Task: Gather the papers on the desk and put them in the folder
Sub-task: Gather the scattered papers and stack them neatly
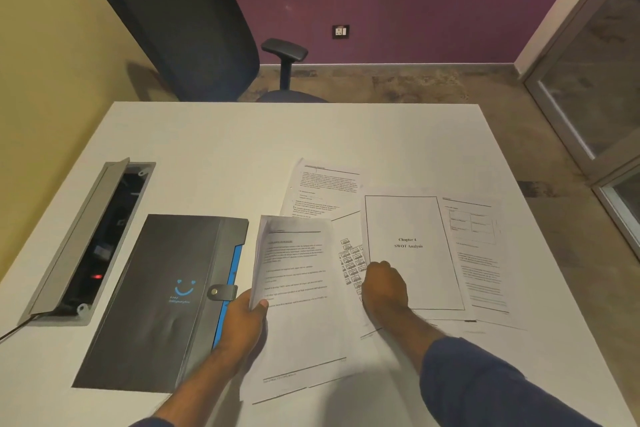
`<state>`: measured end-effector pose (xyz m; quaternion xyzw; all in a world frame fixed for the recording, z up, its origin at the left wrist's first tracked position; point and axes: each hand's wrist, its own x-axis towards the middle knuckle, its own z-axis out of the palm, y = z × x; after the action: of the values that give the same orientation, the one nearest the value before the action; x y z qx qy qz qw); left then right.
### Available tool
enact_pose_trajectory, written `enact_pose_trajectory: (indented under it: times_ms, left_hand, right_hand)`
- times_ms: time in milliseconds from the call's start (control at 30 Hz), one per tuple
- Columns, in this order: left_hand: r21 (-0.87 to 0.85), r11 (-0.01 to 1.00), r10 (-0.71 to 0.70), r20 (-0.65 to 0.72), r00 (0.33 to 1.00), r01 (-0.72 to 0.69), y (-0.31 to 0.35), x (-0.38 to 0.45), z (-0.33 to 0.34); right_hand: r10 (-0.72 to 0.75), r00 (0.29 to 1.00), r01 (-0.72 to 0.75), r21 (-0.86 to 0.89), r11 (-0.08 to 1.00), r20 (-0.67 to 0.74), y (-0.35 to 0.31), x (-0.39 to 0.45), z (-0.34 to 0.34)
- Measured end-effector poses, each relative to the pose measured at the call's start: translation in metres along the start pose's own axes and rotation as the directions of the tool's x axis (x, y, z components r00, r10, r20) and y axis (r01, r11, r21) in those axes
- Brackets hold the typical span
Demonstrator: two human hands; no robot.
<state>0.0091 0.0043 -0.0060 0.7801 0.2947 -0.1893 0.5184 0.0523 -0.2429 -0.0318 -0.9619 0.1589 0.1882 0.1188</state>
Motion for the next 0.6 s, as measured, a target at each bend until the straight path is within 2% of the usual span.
enact_pose_trajectory:
  times_ms: [100,233,400,500,600]
  left_hand:
    - [0.006,1.000,-0.001,0.025,1.000,0.001,0.001,0.000,-0.001]
    - [-0.013,1.000,0.000,0.054,0.999,0.001,0.004,0.000,-0.004]
    - [-0.074,0.997,0.026,0.110,0.994,-0.018,0.020,-0.006,-0.006]
    - [-0.090,0.994,0.077,0.133,0.988,-0.065,0.033,-0.015,-0.004]
    - [-0.130,0.987,0.118,0.158,0.980,-0.098,0.044,-0.029,0.001]
  right_hand:
    - [0.007,1.000,0.000,0.258,0.966,-0.025,0.008,-0.003,-0.008]
    - [-0.084,0.990,0.134,0.581,0.803,-0.112,0.009,-0.021,-0.019]
    - [-0.171,0.964,0.264,0.638,0.724,-0.205,-0.007,-0.044,-0.025]
    - [-0.229,0.950,0.312,0.650,0.693,-0.212,-0.021,-0.062,-0.023]
    - [-0.355,0.916,0.393,0.588,0.707,-0.186,-0.035,-0.081,-0.023]
